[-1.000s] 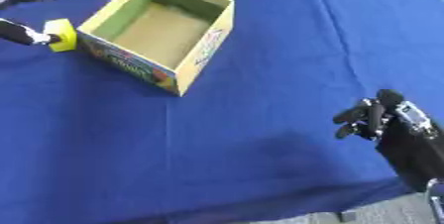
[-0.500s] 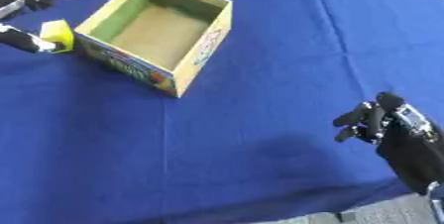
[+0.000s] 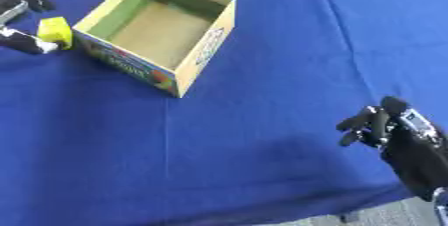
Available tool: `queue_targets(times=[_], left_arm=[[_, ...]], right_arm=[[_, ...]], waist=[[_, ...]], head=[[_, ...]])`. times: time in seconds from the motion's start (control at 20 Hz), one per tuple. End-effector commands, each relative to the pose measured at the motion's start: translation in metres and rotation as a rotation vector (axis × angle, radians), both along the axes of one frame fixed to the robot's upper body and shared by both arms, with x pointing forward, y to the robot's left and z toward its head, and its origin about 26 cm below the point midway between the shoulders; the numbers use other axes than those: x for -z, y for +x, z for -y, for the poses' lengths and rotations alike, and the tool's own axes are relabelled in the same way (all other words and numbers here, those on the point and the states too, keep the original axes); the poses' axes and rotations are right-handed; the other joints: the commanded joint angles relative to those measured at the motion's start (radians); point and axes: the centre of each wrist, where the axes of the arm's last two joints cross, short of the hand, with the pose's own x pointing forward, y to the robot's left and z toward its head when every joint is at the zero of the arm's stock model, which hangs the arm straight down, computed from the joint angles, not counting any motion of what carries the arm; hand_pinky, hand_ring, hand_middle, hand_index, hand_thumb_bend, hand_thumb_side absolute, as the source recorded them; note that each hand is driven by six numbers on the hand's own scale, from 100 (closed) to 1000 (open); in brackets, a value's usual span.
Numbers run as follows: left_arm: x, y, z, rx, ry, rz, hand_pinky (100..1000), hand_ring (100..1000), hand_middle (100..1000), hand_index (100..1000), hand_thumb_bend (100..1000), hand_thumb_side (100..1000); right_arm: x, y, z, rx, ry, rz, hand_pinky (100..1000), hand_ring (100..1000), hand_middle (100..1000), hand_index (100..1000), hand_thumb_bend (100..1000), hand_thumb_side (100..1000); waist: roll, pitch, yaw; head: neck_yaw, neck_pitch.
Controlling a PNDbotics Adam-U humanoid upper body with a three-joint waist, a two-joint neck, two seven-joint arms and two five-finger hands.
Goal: Pick up objects on the table and place them in the box.
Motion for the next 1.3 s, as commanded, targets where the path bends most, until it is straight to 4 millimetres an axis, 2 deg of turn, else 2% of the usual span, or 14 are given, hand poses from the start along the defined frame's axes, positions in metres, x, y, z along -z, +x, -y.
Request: queue_targets(times=[0.05, 0.25, 0.35, 0.4, 0.65, 0.8, 1.0, 1.3], left_arm=[[-0.017, -0.004, -0.013, -0.027, 0.007, 0.029, 759, 805, 747, 854, 442, 311], [-0.014, -0.005, -0.013, -0.03, 0.004, 0.014, 751, 792, 731, 848, 441, 316], [-0.013, -0.005, -0.013, -0.031, 0.003, 0.006, 725, 760, 688, 837, 429, 310], [-0.013, -0.005, -0.013, -0.031, 0.003, 0.003, 692, 716, 634, 822, 411, 299], [-0.008, -0.005, -0.014, -0.041, 0.002, -0.023, 579, 565, 507, 770, 361, 278], [-0.007, -0.006, -0.015, -0.042, -0.01, -0.026, 492, 462, 383, 665, 348, 268], [-0.013, -0.008, -0.016, -0.028, -0.042, 0.008, 480, 442, 353, 640, 338, 278], [-0.037, -0.015, -0.015, 0.025, -0.086, 0.052, 481, 444, 346, 628, 325, 285]], right_arm=[[-0.007, 0.0, -0.002, -0.005, -0.014, 0.029, 560, 651, 475, 382, 100, 684], [-0.007, 0.0, -0.003, -0.005, -0.015, 0.03, 560, 651, 475, 382, 100, 685], [-0.007, 0.0, -0.003, -0.004, -0.015, 0.029, 560, 651, 475, 382, 100, 685], [-0.007, 0.0, -0.003, -0.004, -0.015, 0.029, 560, 651, 475, 382, 100, 685], [-0.006, 0.0, -0.003, -0.002, -0.012, 0.026, 560, 651, 475, 382, 100, 686], [-0.004, -0.001, -0.002, 0.003, -0.008, 0.021, 561, 652, 476, 383, 100, 687], [-0.002, -0.002, 0.001, 0.016, 0.001, 0.01, 561, 652, 476, 384, 100, 682], [0.002, -0.003, 0.005, 0.03, 0.009, -0.009, 561, 651, 476, 385, 100, 665]], waist=[[-0.004, -0.01, -0.001], [-0.004, -0.001, -0.001], [-0.005, 0.001, 0.0], [-0.006, 0.001, 0.0], [-0.008, -0.006, 0.002], [-0.011, -0.016, 0.005], [-0.014, -0.033, 0.012], [-0.014, -0.063, 0.031]], head=[[0.002, -0.008], [0.001, -0.006], [0.0, -0.005], [0.0, -0.004], [0.0, -0.004], [-0.003, 0.0], [-0.008, 0.003], [-0.023, 0.011]])
